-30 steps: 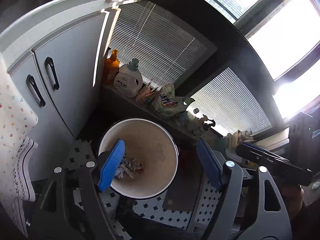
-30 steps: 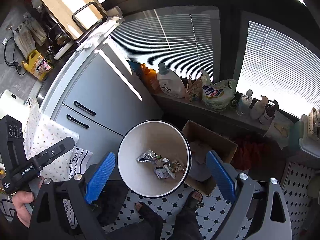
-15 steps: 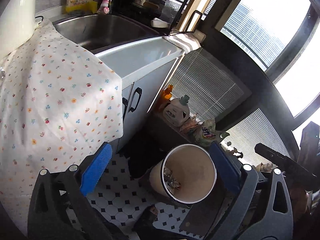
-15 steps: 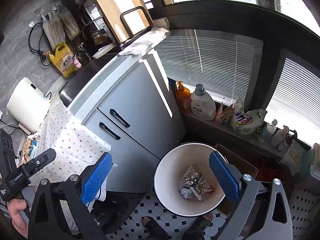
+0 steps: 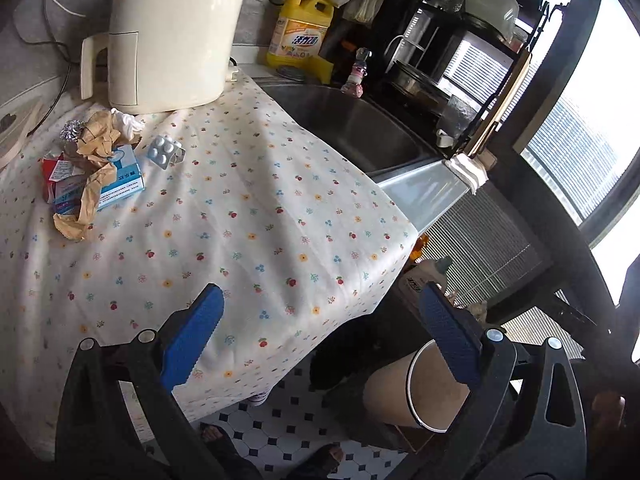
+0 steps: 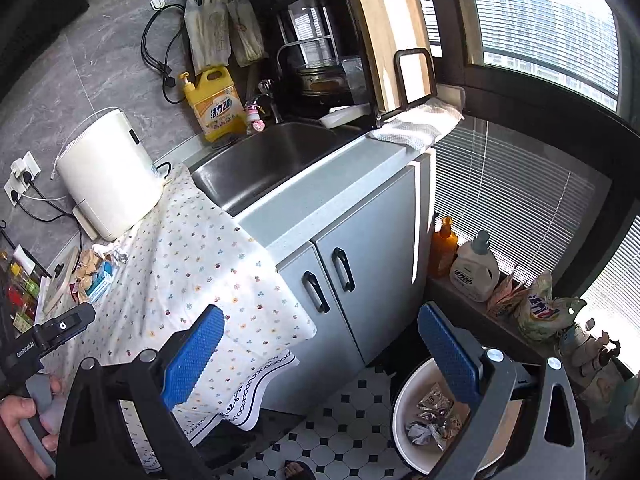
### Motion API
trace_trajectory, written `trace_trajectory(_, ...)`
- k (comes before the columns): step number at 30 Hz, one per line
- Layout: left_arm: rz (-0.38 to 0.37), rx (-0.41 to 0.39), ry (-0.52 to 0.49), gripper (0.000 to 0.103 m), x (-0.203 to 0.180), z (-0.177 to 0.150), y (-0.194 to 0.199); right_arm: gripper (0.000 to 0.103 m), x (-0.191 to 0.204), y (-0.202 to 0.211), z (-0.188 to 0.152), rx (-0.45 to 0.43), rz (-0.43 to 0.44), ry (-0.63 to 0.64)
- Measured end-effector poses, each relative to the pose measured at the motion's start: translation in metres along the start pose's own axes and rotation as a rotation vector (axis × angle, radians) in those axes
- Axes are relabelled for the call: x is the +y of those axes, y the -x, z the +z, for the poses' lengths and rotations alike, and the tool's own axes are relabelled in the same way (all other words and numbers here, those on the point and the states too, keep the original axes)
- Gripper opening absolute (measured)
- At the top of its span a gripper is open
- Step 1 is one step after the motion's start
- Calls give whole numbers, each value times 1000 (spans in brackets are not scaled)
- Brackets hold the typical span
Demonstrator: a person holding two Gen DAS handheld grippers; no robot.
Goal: Collect trash
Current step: 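Return the left tool to the counter toward the red paper box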
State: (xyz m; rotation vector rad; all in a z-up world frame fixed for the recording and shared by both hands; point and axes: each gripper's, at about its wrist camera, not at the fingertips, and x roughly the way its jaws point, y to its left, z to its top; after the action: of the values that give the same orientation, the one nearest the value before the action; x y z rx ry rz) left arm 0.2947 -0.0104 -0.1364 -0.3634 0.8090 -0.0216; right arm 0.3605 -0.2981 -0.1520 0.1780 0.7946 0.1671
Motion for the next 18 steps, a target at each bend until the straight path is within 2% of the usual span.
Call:
trace_trajectory(6, 45, -54, 69, 97, 56, 9, 21, 95, 53, -8, 3, -30, 28, 76)
trace_trajectory(9, 60, -79, 100, 97, 86, 14, 32, 95, 79, -13, 3, -31, 69, 111)
trace_trajectory(18, 84, -140, 166, 96, 167, 26, 57, 95, 158, -46, -2, 40, 181, 128)
